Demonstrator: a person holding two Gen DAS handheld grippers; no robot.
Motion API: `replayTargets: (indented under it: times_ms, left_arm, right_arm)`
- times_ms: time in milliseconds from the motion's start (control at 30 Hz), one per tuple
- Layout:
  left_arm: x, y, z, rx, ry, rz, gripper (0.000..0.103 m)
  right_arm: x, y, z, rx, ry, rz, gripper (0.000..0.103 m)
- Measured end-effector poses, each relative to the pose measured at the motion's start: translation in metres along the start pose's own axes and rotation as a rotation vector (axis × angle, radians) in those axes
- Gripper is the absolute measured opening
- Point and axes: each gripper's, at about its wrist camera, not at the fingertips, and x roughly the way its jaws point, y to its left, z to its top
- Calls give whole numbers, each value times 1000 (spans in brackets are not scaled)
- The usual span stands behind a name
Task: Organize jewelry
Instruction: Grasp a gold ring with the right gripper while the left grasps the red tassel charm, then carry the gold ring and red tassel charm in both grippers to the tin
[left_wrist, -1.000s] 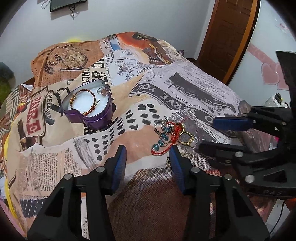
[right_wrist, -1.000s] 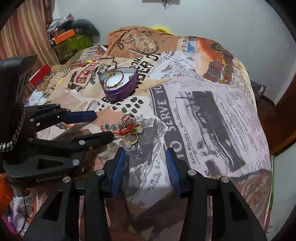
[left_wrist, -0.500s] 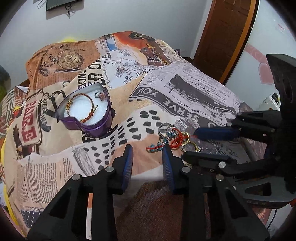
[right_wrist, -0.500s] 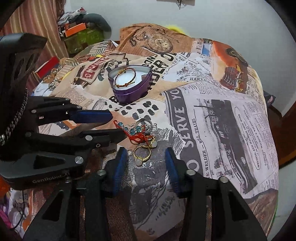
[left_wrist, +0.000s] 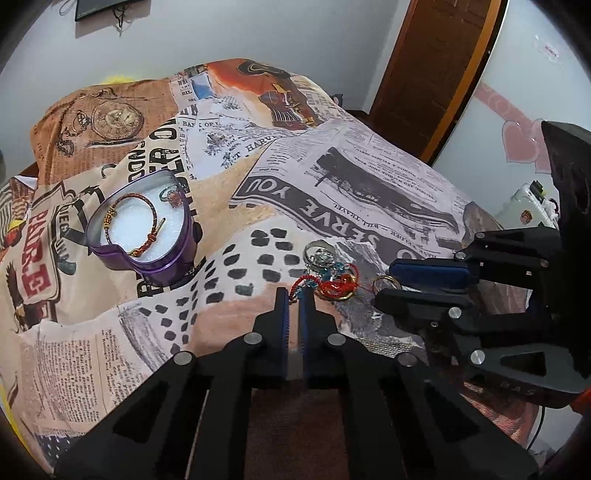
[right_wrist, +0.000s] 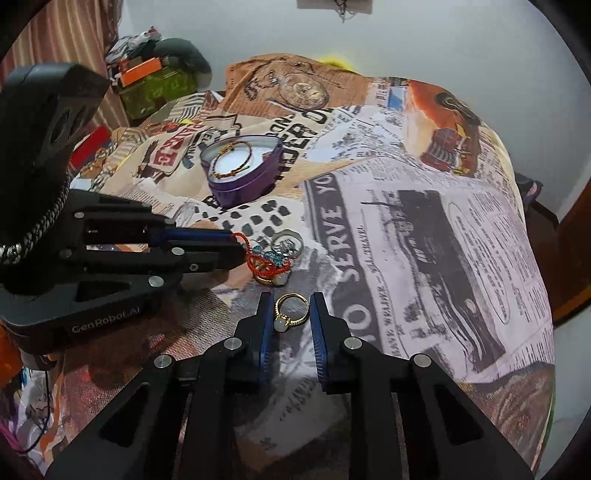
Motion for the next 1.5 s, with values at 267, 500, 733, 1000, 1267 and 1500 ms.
replayTargets:
  times_ms: [267,500,733,1000,1267,1500]
  left_arm:
    - [-15,-13,-7,-16,-27,5,0]
    - [-48,-18,-10,-32,-77,23,0]
    - [-87,-20,-11,-35,-142,38,0]
    - [-120,-22,-10,-36,-211,47,0]
    - [-114,-10,-19,-74,-176,4,0]
    - [-67,10,-51,-139,-4,-18,0]
  right_arm:
    - [-12,-6,-3,34,-16,-16,18]
    - [-31,-9,-5,57,-54,-36,18]
    - [-47,-3,-7,63,-87,-47,18]
    - [-61,2,-3,57,-123,-51,18]
    - [-63,10,5,44,-145,-47,18]
    - [-49,19,5,33,-117,-32,18]
